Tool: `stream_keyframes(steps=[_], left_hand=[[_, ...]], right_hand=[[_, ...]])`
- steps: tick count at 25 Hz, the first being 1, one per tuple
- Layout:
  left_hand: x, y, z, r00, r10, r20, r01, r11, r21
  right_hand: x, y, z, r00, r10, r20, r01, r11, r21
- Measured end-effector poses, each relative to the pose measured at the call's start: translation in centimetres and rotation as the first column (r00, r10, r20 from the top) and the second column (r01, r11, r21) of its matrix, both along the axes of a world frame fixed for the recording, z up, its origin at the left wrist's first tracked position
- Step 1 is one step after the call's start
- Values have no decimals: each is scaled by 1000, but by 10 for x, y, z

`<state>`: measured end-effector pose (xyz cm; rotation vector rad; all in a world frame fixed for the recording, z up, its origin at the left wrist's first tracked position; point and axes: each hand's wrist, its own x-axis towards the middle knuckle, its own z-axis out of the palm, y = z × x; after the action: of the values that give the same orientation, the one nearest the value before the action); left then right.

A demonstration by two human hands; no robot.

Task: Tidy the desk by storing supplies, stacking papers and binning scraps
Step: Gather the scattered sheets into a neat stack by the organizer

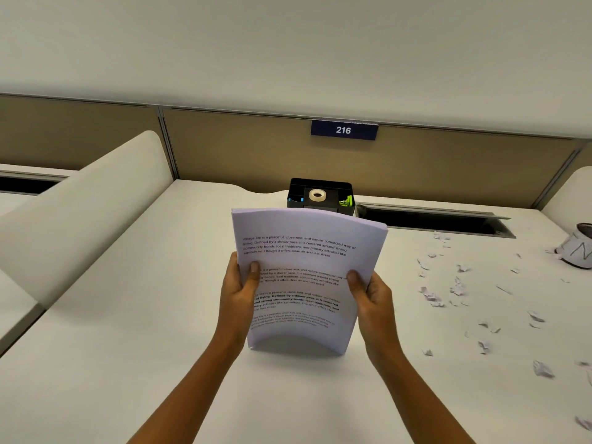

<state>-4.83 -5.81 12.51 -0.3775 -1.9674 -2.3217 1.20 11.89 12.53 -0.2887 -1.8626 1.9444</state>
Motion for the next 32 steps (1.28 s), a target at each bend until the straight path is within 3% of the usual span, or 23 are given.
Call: stream_keyframes(steps=[9, 22, 27, 30, 32], left_hand=[[-4, 8, 19, 982, 140, -127, -142, 990, -1], [-3, 5, -4, 989, 145, -36, -146, 989, -29], [-3, 4, -4, 984, 176, -40, -179, 982, -60], [-10, -1, 21, 865, 399, -304, -467, 862, -196], [-17, -6, 43, 754, 418, -507, -598, 755, -268]], right_hand=[[-13, 1, 9, 984, -129, -121, 138, 988, 63], [-9, -1, -25, 993, -109, -51, 112, 991, 73], [-10, -1, -26, 977, -197, -82, 207, 968, 144], [-8, 1, -11, 952, -229, -203, 286, 899, 331], [-6, 5, 1, 926, -203, -318, 344, 803, 487]])
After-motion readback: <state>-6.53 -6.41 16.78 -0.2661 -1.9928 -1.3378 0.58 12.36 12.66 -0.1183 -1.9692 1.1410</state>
